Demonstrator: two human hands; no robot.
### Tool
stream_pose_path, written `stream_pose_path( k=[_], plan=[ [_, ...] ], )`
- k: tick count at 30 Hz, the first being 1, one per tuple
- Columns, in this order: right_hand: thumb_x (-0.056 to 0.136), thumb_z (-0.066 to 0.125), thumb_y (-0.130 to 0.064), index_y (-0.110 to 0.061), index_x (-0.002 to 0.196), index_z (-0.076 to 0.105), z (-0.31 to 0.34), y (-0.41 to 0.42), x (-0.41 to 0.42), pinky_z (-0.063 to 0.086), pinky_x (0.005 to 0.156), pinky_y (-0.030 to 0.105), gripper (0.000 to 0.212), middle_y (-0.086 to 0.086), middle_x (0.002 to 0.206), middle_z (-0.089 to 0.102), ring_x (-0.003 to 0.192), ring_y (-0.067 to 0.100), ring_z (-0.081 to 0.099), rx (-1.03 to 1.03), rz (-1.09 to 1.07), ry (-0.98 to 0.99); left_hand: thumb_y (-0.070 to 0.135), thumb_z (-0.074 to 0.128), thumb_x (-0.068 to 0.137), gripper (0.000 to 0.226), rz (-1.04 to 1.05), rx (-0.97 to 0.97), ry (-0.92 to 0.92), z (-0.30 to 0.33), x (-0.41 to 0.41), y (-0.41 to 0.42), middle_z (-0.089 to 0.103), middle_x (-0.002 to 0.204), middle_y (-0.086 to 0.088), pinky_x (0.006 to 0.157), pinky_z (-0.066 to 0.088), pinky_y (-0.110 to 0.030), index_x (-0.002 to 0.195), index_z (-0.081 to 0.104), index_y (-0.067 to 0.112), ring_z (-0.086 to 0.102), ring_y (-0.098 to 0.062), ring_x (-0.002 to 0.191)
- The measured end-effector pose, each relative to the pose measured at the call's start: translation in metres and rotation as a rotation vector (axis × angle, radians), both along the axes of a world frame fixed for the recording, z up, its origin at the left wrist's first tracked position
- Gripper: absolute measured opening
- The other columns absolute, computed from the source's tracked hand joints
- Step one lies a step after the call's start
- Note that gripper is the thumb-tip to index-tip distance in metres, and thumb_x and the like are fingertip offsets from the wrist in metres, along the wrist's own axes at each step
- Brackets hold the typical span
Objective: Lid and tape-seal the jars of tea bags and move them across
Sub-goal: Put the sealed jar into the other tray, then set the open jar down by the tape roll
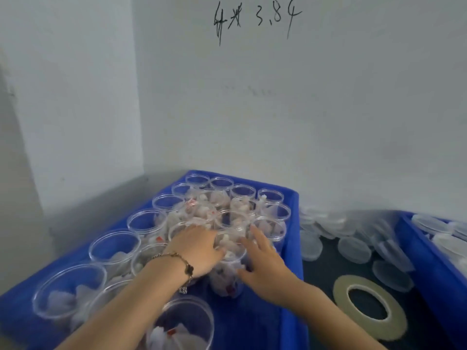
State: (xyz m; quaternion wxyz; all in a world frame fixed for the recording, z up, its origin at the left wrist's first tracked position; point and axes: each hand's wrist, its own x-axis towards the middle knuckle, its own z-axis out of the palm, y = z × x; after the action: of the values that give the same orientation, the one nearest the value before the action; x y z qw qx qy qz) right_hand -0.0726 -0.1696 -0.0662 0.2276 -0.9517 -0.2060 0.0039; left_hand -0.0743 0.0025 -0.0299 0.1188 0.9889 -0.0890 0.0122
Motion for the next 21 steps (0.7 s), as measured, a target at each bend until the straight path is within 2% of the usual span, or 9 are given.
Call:
stream_pose_path(
  k=[3, 6, 8, 10, 13, 15, 17, 19, 21],
  plan=[
    [0.089, 0.055, -0.030, -0.031, 0.145, 0.024, -0.014, 0.019, 0.003, 0.017, 0.116, 0.045, 0.064, 0.002, 0.158, -0.008, 0.145, 0.027, 0.001, -0.008, 0.022, 0.036, 0.036, 0.043, 0.093, 0.027, -0.002, -0.026, -0.005, -0.016, -0.010, -0.003, 0.057, 0.115, 0.002, 0.095, 0.044, -0.035, 0.112, 0.060, 0.025, 0.053, -0.016, 0.105],
    [0.091, 0.056, -0.029, -0.028, 0.138, 0.039, -0.025, 0.028, 0.006, 0.011, 0.116, 0.040, 0.050, 0.010, 0.158, -0.004, 0.145, 0.034, -0.002, -0.066, -0.054, 0.007, 0.033, 0.039, 0.094, 0.033, -0.006, 0.021, -0.063, -0.030, -0.016, -0.018, 0.049, 0.128, 0.002, 0.104, 0.035, -0.034, 0.123, 0.054, 0.026, 0.042, -0.018, 0.120],
    [0.092, 0.054, -0.022, -0.019, 0.131, 0.048, -0.024, 0.027, 0.009, 0.029, 0.109, 0.034, 0.040, 0.014, 0.151, 0.021, 0.137, 0.034, 0.026, 0.008, -0.153, 0.020, 0.033, 0.036, 0.097, 0.034, 0.019, 0.076, -0.109, -0.036, -0.017, -0.025, 0.047, 0.131, 0.000, 0.107, 0.031, -0.035, 0.126, 0.052, 0.023, 0.036, -0.021, 0.126],
    [0.091, 0.055, -0.021, -0.013, 0.115, 0.055, -0.019, 0.023, 0.010, 0.043, 0.089, 0.028, 0.026, 0.012, 0.130, 0.048, 0.111, 0.024, 0.051, 0.076, -0.175, 0.014, 0.028, 0.040, 0.097, 0.028, 0.040, 0.129, -0.123, -0.039, -0.017, -0.030, 0.050, 0.128, -0.001, 0.105, 0.031, -0.034, 0.120, 0.054, 0.020, 0.037, -0.022, 0.125],
    [0.088, 0.061, -0.016, -0.013, 0.108, 0.056, -0.010, 0.020, 0.006, 0.047, 0.084, 0.030, 0.021, 0.007, 0.113, 0.061, 0.100, 0.022, 0.058, 0.036, -0.155, -0.083, 0.019, 0.047, 0.094, 0.022, 0.053, 0.123, -0.163, -0.030, -0.014, -0.035, 0.051, 0.126, 0.000, 0.101, 0.037, -0.034, 0.114, 0.056, 0.020, 0.042, -0.022, 0.120],
    [0.090, 0.058, -0.015, -0.016, 0.106, 0.055, -0.001, 0.016, -0.005, 0.049, 0.076, 0.031, 0.017, 0.003, 0.109, 0.059, 0.092, 0.020, 0.058, 0.201, -0.169, -0.144, 0.015, 0.050, 0.094, 0.023, 0.052, -0.035, -0.222, -0.016, -0.016, -0.040, 0.050, 0.127, 0.001, 0.092, 0.046, -0.030, 0.115, 0.057, 0.020, 0.051, -0.015, 0.107],
    [0.092, 0.053, -0.018, -0.022, 0.101, 0.053, 0.011, 0.003, -0.019, 0.044, 0.061, 0.025, 0.009, -0.004, 0.102, 0.055, 0.077, 0.012, 0.054, 0.447, -0.202, -0.224, 0.015, 0.057, 0.091, 0.040, 0.018, -0.322, -0.343, -0.001, -0.019, -0.050, 0.044, 0.138, 0.003, 0.078, 0.051, -0.017, 0.129, 0.047, 0.026, 0.055, -0.005, 0.098],
    [0.092, 0.053, -0.022, -0.030, 0.093, 0.049, 0.026, -0.017, -0.037, 0.043, 0.061, 0.021, 0.009, -0.011, 0.096, 0.052, 0.077, 0.005, 0.053, 0.624, -0.221, -0.332, 0.020, 0.068, 0.083, 0.072, -0.066, -0.597, -0.529, 0.015, -0.036, -0.070, 0.026, 0.150, 0.003, 0.069, 0.045, -0.002, 0.138, 0.027, 0.042, 0.051, -0.003, 0.108],
    [0.090, 0.056, -0.019, -0.039, 0.094, 0.047, 0.038, -0.042, -0.056, 0.044, 0.064, 0.017, 0.022, -0.014, 0.099, 0.050, 0.084, -0.001, 0.052, 0.724, -0.223, -0.483, 0.036, 0.075, 0.071, 0.098, -0.127, -0.840, -0.580, 0.029, -0.053, -0.102, 0.018, 0.152, 0.014, 0.066, 0.035, 0.007, 0.140, 0.006, 0.053, 0.043, 0.005, 0.117]
  ],
)
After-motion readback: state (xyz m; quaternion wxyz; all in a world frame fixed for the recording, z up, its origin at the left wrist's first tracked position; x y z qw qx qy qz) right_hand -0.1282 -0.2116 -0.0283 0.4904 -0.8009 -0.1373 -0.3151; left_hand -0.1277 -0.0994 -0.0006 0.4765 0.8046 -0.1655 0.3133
